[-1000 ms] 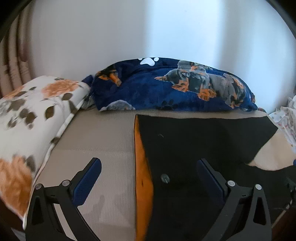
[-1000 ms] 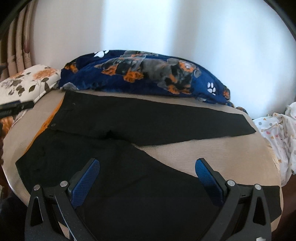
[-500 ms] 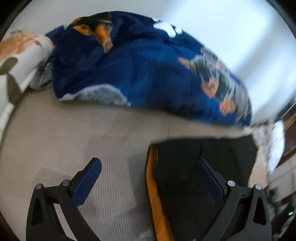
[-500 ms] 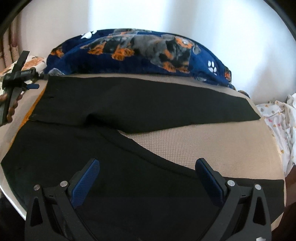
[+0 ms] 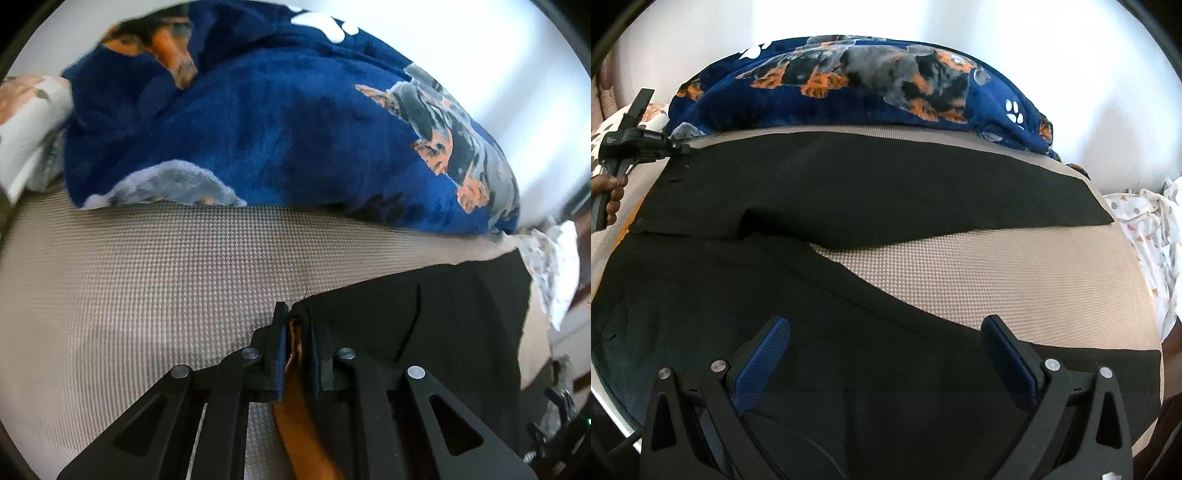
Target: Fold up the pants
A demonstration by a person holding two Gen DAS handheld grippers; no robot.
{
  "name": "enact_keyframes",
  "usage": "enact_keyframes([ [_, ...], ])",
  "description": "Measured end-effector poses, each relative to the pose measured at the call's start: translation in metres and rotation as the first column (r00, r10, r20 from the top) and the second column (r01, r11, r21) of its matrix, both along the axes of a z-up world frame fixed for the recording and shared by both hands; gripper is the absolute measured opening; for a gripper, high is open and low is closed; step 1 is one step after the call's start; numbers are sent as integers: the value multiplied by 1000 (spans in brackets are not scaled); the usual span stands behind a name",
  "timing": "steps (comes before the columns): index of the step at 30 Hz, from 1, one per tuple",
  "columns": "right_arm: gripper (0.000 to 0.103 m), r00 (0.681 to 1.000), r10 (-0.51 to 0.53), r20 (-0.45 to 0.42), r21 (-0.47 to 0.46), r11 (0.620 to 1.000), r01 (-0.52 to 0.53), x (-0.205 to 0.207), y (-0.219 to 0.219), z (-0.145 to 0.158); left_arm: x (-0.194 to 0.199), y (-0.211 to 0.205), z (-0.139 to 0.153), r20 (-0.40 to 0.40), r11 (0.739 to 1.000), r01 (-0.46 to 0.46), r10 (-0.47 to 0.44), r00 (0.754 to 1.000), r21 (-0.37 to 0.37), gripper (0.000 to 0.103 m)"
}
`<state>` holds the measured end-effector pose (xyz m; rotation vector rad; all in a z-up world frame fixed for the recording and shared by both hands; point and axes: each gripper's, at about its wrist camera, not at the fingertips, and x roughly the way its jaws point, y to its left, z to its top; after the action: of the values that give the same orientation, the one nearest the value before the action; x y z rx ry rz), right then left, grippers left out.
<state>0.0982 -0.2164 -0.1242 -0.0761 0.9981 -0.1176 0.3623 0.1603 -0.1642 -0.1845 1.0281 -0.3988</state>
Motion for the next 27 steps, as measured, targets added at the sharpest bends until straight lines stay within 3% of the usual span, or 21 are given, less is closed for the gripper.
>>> enact_keyframes([
  [6, 103, 1000, 6, 17, 26, 1000, -7, -2, 0, 8, -49, -17, 50, 155, 999, -27, 33, 987, -43, 10],
  [12, 103, 999, -36, 27, 277, 960, 28, 11, -24, 24, -140, -28, 108, 345, 988, 90, -42, 938, -125, 10],
  [15, 103, 999, -48, 8, 471, 881, 39, 28, -36, 29, -184, -27, 121, 373, 980, 126, -60, 926, -153, 10],
  [16, 103, 999, -52, -9, 548, 835, 48, 36, -40, 29, -200, -25, 123, 377, 978, 133, -65, 924, -159, 10],
  [19, 103, 998, -64, -23, 663, 746, 63, 52, -46, 30, -240, -24, 122, 370, 974, 152, -80, 926, -168, 11],
  [21, 103, 995, -89, -38, 743, 663, 88, 61, -53, 28, -261, -25, 119, 361, 973, 162, -92, 928, -167, 11],
  [22, 103, 994, -99, -43, 793, 601, 94, 67, -57, 25, -270, -26, 116, 351, 971, 165, -97, 931, -171, 11],
  [25, 101, 990, -122, -71, 830, 543, 126, 81, -65, 18, -296, -28, 104, 315, 967, 175, -111, 943, -184, 11],
  [27, 89, 983, -152, -99, 845, 509, 164, 90, -73, 9, -302, -29, 97, 287, 963, 171, -108, 952, -207, 11],
])
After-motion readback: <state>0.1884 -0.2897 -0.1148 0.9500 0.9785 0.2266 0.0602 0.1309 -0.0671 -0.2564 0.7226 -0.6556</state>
